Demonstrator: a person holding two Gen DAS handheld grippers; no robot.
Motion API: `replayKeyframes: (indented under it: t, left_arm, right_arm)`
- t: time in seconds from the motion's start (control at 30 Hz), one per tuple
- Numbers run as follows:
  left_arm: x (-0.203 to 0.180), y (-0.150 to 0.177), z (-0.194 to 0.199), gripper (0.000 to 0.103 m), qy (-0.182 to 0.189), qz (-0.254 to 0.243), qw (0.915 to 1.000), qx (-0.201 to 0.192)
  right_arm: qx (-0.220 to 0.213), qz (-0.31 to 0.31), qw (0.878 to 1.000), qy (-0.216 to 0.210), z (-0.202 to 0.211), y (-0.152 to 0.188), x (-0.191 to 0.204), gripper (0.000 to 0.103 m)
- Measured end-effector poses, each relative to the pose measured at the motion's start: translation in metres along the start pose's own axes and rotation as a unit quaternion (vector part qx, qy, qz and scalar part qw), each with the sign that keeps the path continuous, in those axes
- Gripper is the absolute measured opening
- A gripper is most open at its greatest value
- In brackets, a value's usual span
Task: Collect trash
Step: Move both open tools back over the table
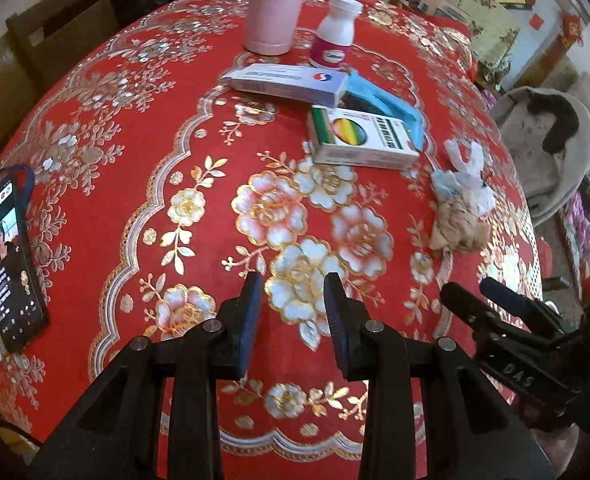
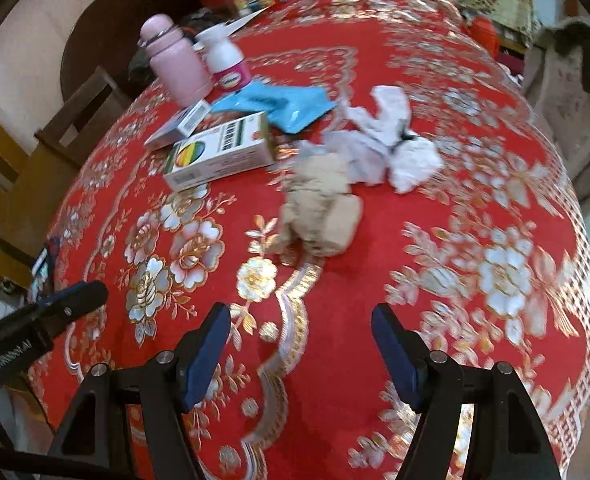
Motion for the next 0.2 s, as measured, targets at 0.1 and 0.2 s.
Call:
replayKeyframes:
  t: [0.1,0.2]
  left_arm:
    - [0.005,-0.001,0.000,0.030,0.001,0.010,0.9999,-0.009]
    - [0.010,-0.003,-0.001,0.030,-0.007,0.016,0.9997,-0.018]
  right_arm:
    - [-0.016,0.019,1.000,0.006,-0.008,-0.007,0.010,0.070]
    - [-0.028,0.034,0.999,0.001,-0.020,-0.018,0.022,0.071]
Point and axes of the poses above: each gripper's, at about its wrist camera, not at the fingertips, and z roughly against the way its jaws point, x to its left, y to its underside, the point moved 5 cm from there along -z, roughly the way its jaws point, and after that the axes turned 9 degrees about y, right-handed, at the moved point
